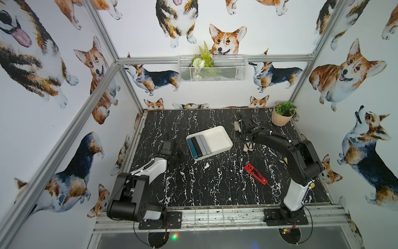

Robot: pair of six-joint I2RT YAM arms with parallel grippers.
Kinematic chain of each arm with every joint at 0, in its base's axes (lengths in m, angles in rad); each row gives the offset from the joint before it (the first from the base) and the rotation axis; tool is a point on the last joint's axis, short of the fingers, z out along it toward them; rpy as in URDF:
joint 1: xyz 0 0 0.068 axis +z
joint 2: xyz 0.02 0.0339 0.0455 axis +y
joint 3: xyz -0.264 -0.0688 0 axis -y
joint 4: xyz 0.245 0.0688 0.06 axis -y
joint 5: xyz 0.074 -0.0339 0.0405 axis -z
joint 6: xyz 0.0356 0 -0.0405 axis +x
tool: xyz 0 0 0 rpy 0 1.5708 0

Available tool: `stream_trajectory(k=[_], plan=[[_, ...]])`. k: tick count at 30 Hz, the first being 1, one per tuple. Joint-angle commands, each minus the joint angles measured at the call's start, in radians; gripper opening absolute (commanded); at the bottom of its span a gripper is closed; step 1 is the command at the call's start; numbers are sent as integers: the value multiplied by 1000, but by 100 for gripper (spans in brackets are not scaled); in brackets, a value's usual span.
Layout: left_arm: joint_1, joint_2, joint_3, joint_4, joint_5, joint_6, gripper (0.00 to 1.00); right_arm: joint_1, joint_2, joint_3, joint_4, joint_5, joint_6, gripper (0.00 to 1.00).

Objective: Put the pruning pliers into the storage box
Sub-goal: Pick up the pruning pliers from the center of the board, then place the pruning pliers in the storage box.

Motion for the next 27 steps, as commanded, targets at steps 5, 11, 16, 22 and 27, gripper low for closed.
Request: stream_trajectory(k=[5, 11, 16, 22, 27], plan=[[2, 1, -5, 34, 2, -14, 39, 34, -3, 29, -4, -2, -14, 0], [2, 3, -17, 45, 6, -18, 39, 75, 20, 50, 4, -8, -35, 0], [2, 6, -18, 51, 11, -22, 39, 96, 34, 65, 8, -12, -33, 0], [2, -1, -24, 53, 8, -23, 39, 110, 49, 85, 8, -20, -28, 0], [2, -6, -35, 60, 5, -30, 39, 124, 63, 100, 9, -31, -23, 0]])
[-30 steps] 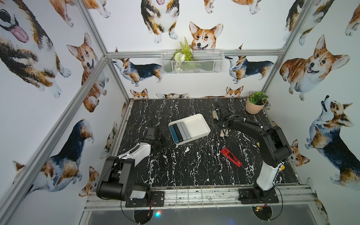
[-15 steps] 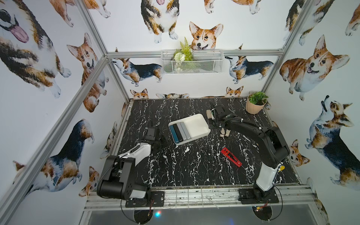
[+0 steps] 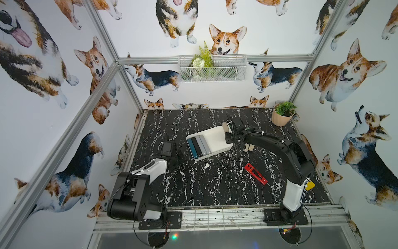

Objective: Put the pruning pliers into the storage box
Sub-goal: Place the pruning pliers in the storage box.

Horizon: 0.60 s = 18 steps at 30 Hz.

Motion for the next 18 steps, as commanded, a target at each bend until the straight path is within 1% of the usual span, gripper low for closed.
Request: stream_trajectory(k=[1, 18], plan=[[1, -11, -7, 27, -4, -17, 39, 11, 9, 16, 19, -11, 4, 0], [2, -29, -22, 22, -7, -14, 39, 72, 70, 67, 32, -40, 25, 0]])
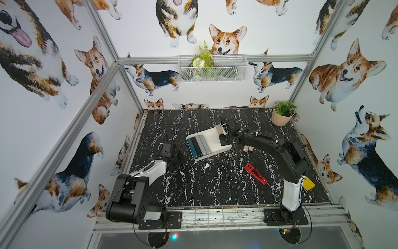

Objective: Put the pruning pliers into the storage box
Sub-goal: Place the pruning pliers in the storage box.

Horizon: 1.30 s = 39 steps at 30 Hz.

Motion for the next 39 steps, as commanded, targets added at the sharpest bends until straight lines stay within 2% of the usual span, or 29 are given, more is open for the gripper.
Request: stream_trajectory(k=[1, 18, 32, 39], plan=[[2, -6, -4, 14, -6, -8, 39, 13, 16, 26, 26, -14, 17, 0], [2, -4, 11, 53, 17, -10, 40, 64, 91, 88, 19, -34, 33, 0], [2, 97, -34, 516, 220, -134, 40, 103, 169, 157, -3, -46, 44, 0], [2, 156, -24, 555, 226, -170, 40, 106, 181, 154, -11, -46, 48, 0]])
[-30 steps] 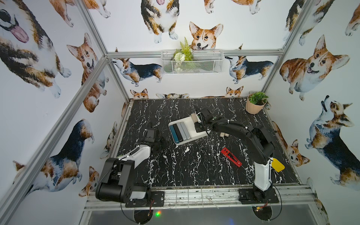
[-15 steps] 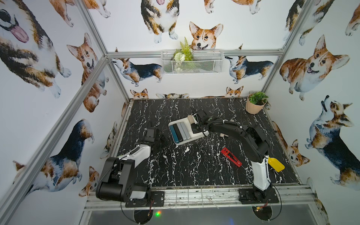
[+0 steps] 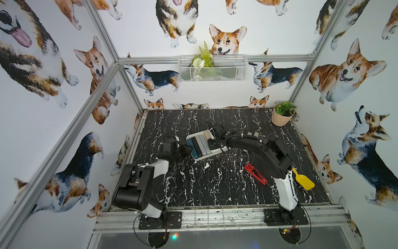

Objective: Put the pruning pliers into the storage box
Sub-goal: Place the pruning pliers in the storage box.

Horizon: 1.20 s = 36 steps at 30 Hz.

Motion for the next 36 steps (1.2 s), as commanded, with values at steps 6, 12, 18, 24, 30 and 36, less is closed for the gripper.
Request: stream_trajectory(k=[6, 12, 18, 24, 30, 36], plan=[[1, 40, 5, 115, 43, -42, 41, 4, 15, 16, -9, -8, 19, 0], [1, 61, 1, 139, 48, -52, 41, 7, 35, 33, -23, -16, 20, 0], [1, 85, -6, 182, 69, -68, 42, 12, 44, 32, -18, -21, 21, 0], [0, 97, -5, 184, 82, -79, 46, 14, 49, 32, -16, -25, 25, 0], [0, 99, -13, 224, 106, -83, 56, 15, 49, 34, -16, -26, 23, 0], [-1, 90, -17, 208, 104, -77, 70, 17, 53, 30, -13, -32, 23, 0]])
